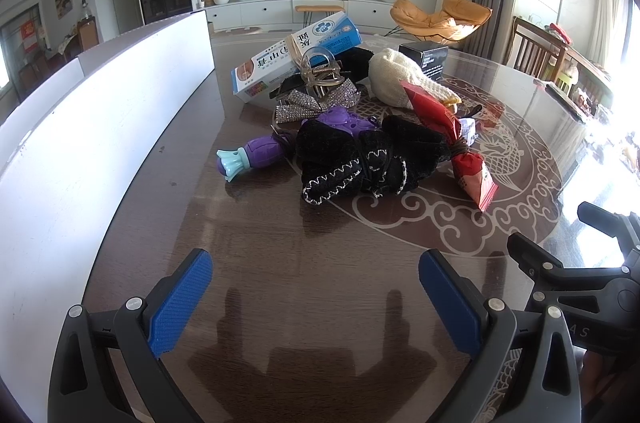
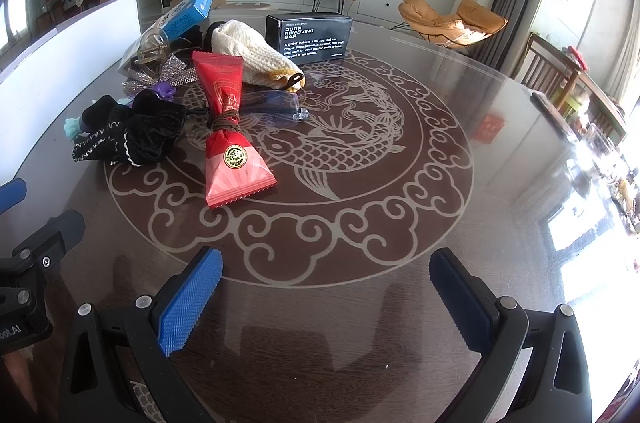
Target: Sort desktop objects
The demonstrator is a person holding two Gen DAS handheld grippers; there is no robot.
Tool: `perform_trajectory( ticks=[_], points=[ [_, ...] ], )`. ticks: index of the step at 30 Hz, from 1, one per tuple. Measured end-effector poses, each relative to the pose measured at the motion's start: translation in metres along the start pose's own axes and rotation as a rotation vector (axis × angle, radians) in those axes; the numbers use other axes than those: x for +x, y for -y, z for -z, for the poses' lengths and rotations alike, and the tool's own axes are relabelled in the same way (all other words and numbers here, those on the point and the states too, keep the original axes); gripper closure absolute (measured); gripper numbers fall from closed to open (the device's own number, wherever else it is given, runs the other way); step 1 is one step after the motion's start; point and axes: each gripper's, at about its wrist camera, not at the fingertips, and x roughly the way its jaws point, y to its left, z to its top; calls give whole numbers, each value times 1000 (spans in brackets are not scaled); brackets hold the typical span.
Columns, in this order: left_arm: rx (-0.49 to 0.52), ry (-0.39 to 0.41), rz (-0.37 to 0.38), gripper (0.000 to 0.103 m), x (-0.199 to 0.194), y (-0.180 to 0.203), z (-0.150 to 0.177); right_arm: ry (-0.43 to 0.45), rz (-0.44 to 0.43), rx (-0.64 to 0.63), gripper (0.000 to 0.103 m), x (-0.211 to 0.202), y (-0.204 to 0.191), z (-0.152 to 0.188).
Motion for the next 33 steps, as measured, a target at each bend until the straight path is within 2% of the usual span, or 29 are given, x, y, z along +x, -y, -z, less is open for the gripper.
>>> perform_trajectory(
  ticks=[33],
  points=[
    [-5,3,3,0,-2,3,2,-1,1,2,0,0,0,0]
  ],
)
